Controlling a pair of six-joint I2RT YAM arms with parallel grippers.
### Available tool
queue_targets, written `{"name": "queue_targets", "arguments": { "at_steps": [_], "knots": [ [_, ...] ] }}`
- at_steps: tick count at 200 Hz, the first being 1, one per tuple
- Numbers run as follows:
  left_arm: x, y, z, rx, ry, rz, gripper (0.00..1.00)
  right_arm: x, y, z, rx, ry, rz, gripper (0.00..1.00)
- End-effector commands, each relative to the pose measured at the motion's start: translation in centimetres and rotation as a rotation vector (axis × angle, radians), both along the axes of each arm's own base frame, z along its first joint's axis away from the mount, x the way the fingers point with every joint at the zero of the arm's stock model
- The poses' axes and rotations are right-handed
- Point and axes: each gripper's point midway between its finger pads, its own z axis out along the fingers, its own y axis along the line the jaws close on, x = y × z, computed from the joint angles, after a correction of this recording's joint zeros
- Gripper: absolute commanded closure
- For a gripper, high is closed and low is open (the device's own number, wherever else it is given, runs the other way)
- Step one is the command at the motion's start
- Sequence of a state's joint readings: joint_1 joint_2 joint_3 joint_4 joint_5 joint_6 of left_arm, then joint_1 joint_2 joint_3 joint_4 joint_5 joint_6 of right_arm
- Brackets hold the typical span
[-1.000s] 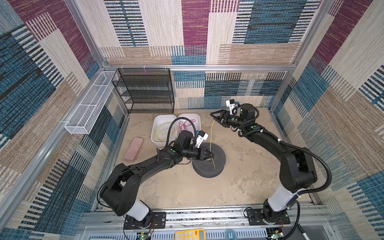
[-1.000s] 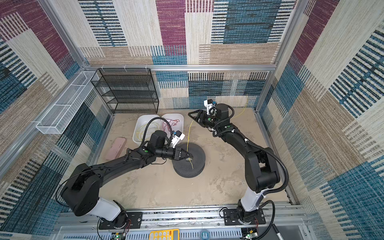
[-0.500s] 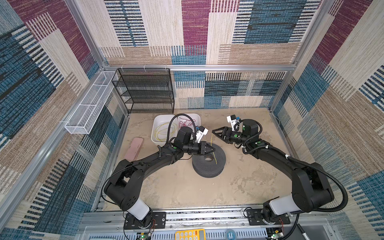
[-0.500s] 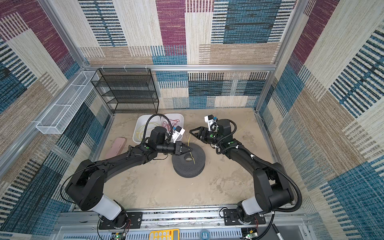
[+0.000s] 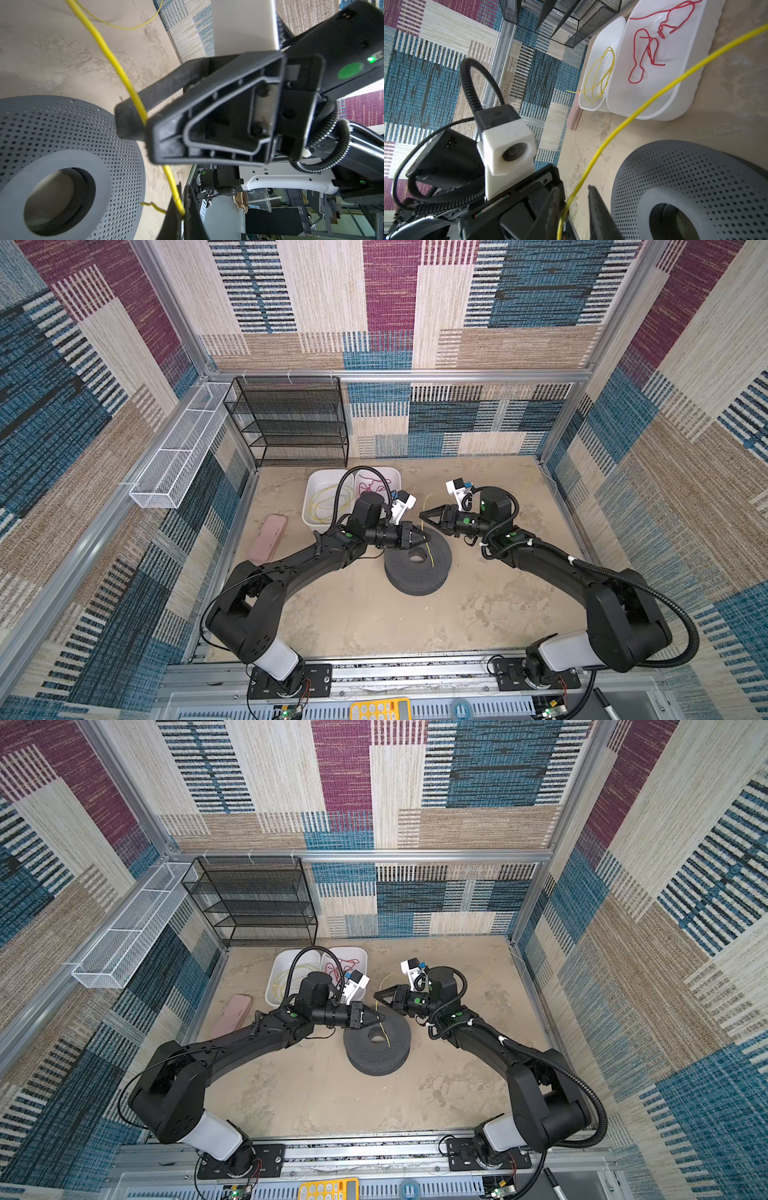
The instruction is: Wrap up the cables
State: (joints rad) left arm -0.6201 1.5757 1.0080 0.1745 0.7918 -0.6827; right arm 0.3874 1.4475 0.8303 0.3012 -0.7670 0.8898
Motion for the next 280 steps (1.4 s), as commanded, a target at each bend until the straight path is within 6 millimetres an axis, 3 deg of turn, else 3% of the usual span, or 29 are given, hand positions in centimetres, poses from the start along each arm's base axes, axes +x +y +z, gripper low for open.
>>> {"name": "queue_targets", "arguments": {
  "at_steps": [1,11,70,82,91,120,150,176,182,207,229,280],
  "knots": [
    [-0.5,0.0,0.6,-0.018,-0.041,-0.028,1.00,0.2,0.3,0.6,0.030,-0.026,0.006,0.75],
    [-0.6,0.1,0.6,-0.014,-0.041,-0.033,1.00,0.2,0.3,0.5,0.036,-0.023,0.006,0.75],
    [-1.0,0.2,0.3,-0.005,-0.047,-0.046,1.00,0.0,0.3,1.0,0.074,-0.015,-0.006,1.00],
    [-1.1,0.3,0.3,-0.005,-0.050,-0.047,1.00,0.0,0.3,1.1,0.083,-0.012,-0.007,1.00],
    [-1.2,0.4,0.3,-0.002,-0.053,-0.048,0.94,0.0,0.3,1.1,0.088,-0.008,-0.009,1.00],
    [-1.4,1.0,0.4,0.000,-0.109,-0.023,0.51,0.0,0.0,1.5,0.105,-0.005,-0.033,1.00],
    [-1.1,2.5,0.0,-0.031,-0.218,0.080,0.36,0.0,-0.3,2.1,0.124,-0.007,-0.057,1.00],
    [-1.1,3.3,-0.7,-0.058,-0.332,0.167,0.38,0.1,-0.4,2.6,0.141,-0.001,-0.074,1.00],
    [-1.1,3.2,-0.2,-0.074,-0.380,0.176,0.39,0.1,-0.5,2.7,0.144,0.000,-0.077,1.00],
    [-1.5,2.7,-1.8,-0.010,-0.464,0.179,0.42,0.2,-0.4,3.2,0.161,0.006,-0.081,1.00],
    [-1.2,2.4,-1.9,0.004,-0.539,0.202,0.45,0.2,-0.5,3.6,0.170,0.008,-0.081,1.00],
    [-0.4,1.6,-3.5,0.023,-0.550,0.192,0.56,-0.1,-0.6,4.1,0.175,0.007,-0.087,1.00]
  ]
}}
